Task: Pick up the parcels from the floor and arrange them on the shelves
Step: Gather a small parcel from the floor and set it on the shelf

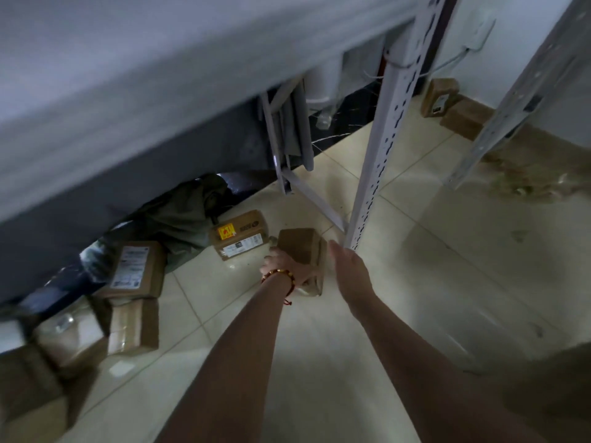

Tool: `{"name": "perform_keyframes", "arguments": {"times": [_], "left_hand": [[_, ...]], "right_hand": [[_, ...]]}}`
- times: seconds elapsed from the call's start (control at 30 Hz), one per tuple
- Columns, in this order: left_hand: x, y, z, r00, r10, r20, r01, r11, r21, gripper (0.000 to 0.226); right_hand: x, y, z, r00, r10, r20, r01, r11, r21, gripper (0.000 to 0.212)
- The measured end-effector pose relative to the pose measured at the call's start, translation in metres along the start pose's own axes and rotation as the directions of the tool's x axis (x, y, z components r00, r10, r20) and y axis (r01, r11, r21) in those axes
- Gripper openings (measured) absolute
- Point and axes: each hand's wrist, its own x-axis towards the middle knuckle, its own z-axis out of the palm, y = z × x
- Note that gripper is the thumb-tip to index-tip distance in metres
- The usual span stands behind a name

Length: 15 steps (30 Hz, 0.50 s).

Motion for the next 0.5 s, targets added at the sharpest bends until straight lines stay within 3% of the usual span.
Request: {"name": "perform_keyframes", "arguments": {"times": [0.07,0.17,0.3,0.4,0.5], "left_hand": [[-0.042,0.001,-0.023,0.999,-0.007,0.043,0.013,0.989,-0.145,0.098],[-0.118,-0.007,-0.060,0.992,0.015,0.125,0.044,0.890,-0.455,0.045],[-0.223,-0.037,-0.110,0.951,-0.026,0.308,0.236,0.706,-0.668,0.056],[-0.295,-0.065,-0.146,0.939,-0.068,0.336,0.325,0.489,-0.810,0.016],[-0.360,-0.089,-0.178,0.932,-0.115,0.344,0.363,0.299,-0.882,0.016]], "right_hand": [[-0.028,-0.031,-0.008,1.000,0.013,-0.015,-0.014,1.000,-0.011,0.047],[-0.077,-0.065,-0.019,1.000,0.021,0.004,-0.021,0.999,-0.041,0.042],[-0.163,-0.121,-0.038,0.999,0.044,0.001,-0.044,0.999,0.016,0.039],[-0.233,-0.163,-0.047,0.996,0.085,0.035,-0.088,0.992,0.091,0.035],[-0.300,-0.196,-0.055,0.992,0.118,0.034,-0.123,0.967,0.224,0.028]]}}
